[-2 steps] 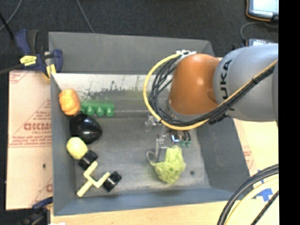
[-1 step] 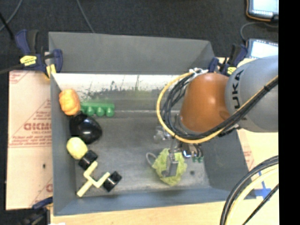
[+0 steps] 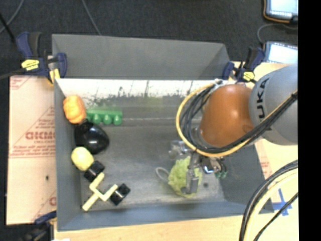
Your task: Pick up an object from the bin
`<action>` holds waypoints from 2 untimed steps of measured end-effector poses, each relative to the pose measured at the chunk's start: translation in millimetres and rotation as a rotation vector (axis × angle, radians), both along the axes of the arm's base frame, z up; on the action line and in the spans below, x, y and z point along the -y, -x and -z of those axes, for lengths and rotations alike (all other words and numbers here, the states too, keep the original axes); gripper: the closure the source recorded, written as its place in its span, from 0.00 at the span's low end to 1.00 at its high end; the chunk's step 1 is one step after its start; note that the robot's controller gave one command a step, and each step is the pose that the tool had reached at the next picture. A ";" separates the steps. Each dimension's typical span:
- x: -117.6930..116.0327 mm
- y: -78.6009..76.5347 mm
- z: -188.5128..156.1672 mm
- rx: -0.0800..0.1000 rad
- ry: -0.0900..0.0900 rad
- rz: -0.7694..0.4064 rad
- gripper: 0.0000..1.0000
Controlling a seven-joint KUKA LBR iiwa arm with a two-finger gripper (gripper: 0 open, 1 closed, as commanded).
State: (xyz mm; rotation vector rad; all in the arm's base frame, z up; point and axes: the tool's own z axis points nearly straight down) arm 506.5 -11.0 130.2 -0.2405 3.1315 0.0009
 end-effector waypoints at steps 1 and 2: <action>17.4 -9.6 21.4 0.002 -0.001 0.166 0.00; 54.1 -14.0 58.2 0.000 -0.001 -0.129 1.00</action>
Offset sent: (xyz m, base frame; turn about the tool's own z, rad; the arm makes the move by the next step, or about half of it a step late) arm 0.0124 -0.0541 -0.0602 -0.1308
